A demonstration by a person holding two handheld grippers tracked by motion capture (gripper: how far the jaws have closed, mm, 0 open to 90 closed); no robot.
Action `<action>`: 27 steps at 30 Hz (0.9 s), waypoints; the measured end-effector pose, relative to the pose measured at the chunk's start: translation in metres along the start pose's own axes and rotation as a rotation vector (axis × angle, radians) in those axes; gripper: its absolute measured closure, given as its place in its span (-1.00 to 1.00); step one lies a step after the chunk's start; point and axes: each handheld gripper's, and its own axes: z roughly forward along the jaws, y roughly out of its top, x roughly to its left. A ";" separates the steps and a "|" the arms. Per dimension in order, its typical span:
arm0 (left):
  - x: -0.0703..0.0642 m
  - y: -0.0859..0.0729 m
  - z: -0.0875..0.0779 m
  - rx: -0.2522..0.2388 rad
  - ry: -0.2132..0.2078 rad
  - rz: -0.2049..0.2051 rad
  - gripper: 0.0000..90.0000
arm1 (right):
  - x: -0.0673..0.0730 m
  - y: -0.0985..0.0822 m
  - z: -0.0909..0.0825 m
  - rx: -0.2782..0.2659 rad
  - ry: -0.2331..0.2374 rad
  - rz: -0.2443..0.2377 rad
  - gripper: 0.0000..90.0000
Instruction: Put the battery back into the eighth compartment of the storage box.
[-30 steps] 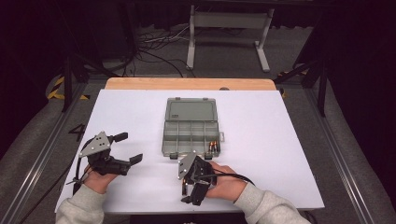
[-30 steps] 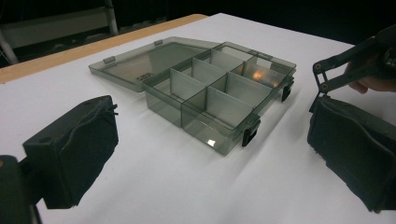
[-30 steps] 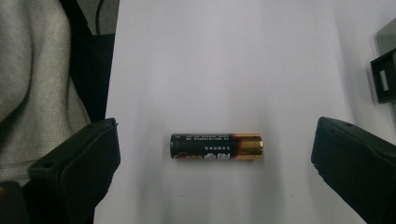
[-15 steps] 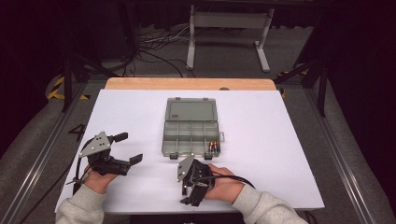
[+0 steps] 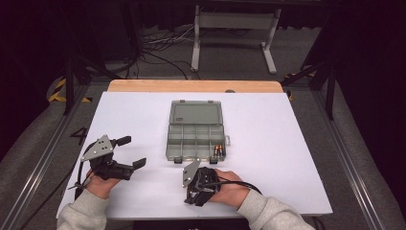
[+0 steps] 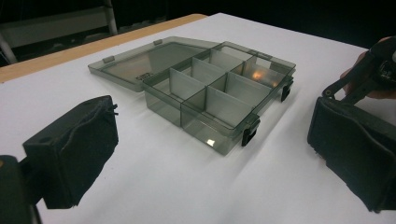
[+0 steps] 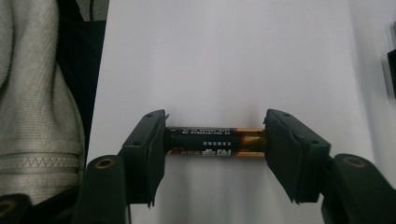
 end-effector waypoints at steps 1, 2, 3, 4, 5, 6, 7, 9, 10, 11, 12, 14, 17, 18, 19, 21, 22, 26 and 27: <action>0.000 0.000 0.000 -0.002 0.001 0.000 -0.95 | 0.000 0.000 0.000 0.000 0.001 -0.001 -0.09; 0.000 0.000 0.000 0.001 -0.002 0.002 -0.95 | 0.000 0.000 0.000 0.000 0.000 0.001 -0.09; 0.000 0.000 0.000 -0.001 0.000 0.001 -0.95 | -0.001 0.000 -0.001 0.003 -0.001 0.000 -0.09; 0.000 0.000 0.000 -0.001 0.000 0.002 -0.95 | -0.001 0.000 -0.001 0.007 -0.004 -0.004 -0.08; 0.000 0.000 0.000 -0.003 0.001 0.000 -0.95 | -0.001 0.001 -0.002 0.006 -0.006 -0.004 -0.08; 0.000 0.000 0.000 -0.002 0.001 0.000 -0.95 | -0.002 0.000 -0.004 -0.001 -0.003 -0.003 -0.08; 0.000 0.000 0.000 -0.002 0.001 0.001 -0.95 | -0.003 0.000 -0.006 -0.008 -0.001 0.000 -0.08; 0.000 0.000 0.000 -0.003 0.001 0.001 -0.95 | -0.004 0.000 -0.010 -0.017 0.000 0.000 -0.08; 0.000 0.000 0.000 -0.003 0.001 0.001 -0.95 | -0.004 0.000 -0.012 -0.024 -0.001 0.000 -0.08; 0.000 0.000 0.000 -0.003 0.001 0.001 -0.95 | -0.005 0.000 -0.015 -0.029 0.001 0.000 -0.08; 0.000 0.000 0.000 -0.003 0.001 0.002 -0.95 | -0.005 0.000 -0.017 -0.032 0.002 0.006 -0.08; 0.000 0.000 0.000 0.000 0.000 0.002 -0.95 | -0.006 0.001 -0.020 -0.029 0.003 0.007 -0.08; 0.000 0.000 0.000 0.000 0.001 0.002 -0.95 | -0.006 0.002 -0.026 -0.032 -0.001 0.001 -0.08; 0.000 0.000 0.000 0.001 -0.002 0.000 -0.95 | -0.006 0.003 -0.028 -0.033 -0.004 -0.003 -0.08; 0.000 0.000 0.000 0.000 -0.002 0.000 -0.95 | -0.006 0.004 -0.029 -0.032 -0.004 -0.009 -0.08; 0.000 0.000 0.000 0.003 0.002 0.001 -0.95 | -0.005 0.005 -0.034 -0.043 -0.003 -0.009 -0.08; 0.000 0.000 0.000 0.003 0.001 -0.002 -0.95 | -0.006 0.005 -0.035 -0.044 -0.004 -0.010 -0.08; 0.000 0.000 0.000 0.002 0.000 0.000 -0.95 | -0.007 0.006 -0.042 -0.042 -0.008 -0.015 -0.08; 0.000 0.000 0.000 0.002 0.000 0.000 -0.95 | -0.007 0.006 -0.042 -0.042 -0.008 -0.015 -0.08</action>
